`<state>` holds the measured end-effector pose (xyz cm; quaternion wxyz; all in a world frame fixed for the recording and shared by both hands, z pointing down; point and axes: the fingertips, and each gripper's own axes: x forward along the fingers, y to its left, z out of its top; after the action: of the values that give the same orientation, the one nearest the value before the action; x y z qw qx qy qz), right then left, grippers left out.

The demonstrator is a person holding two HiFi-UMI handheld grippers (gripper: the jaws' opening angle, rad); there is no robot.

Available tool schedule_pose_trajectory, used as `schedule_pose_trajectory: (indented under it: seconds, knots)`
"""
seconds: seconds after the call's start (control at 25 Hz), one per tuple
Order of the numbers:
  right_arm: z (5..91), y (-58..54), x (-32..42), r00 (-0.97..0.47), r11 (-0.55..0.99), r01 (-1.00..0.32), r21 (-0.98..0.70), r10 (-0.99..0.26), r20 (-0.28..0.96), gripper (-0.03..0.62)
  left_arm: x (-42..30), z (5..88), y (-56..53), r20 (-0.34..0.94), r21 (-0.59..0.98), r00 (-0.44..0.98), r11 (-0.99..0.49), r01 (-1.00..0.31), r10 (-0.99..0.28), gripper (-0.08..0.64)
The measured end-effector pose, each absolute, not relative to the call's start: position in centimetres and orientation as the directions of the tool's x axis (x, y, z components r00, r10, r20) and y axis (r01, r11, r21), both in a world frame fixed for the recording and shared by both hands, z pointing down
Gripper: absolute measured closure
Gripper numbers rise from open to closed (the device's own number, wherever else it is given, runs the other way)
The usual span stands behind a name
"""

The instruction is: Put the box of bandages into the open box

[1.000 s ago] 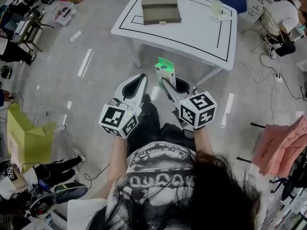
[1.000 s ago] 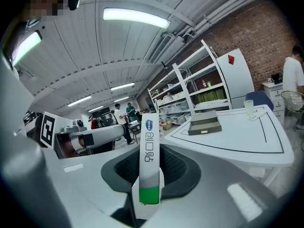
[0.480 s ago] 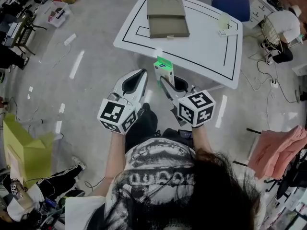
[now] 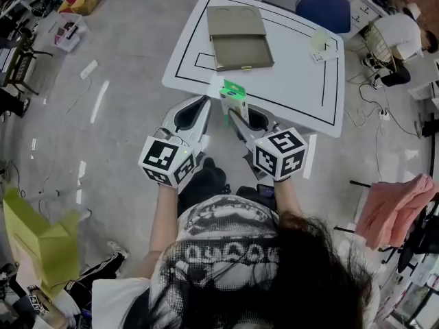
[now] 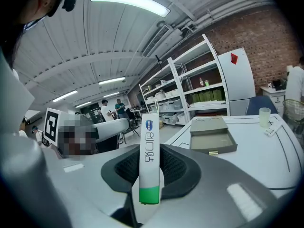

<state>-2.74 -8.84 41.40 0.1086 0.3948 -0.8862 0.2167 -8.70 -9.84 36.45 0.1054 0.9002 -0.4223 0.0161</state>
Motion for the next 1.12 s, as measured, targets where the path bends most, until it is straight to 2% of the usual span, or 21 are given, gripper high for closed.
schedule_pose_trajectory:
  seconds: [0.44,1.12]
  knots:
    - [41.7,-12.1,-5.2,-0.611,0.534,-0.791,-0.298,-0.695,0.378,0.499,-11.8,36.8,-13.4,0.127,0.183,0.689,-0.666,-0.723,-0.714,0.560]
    - [44.5,-15.7,-2.8,-0.587,0.486,-0.809,-0.330,-0.683,0.434,0.499,-10.7,39.7,-16.8,0.162,0.239,0.689,-0.649,-0.722,-0.707,0.560]
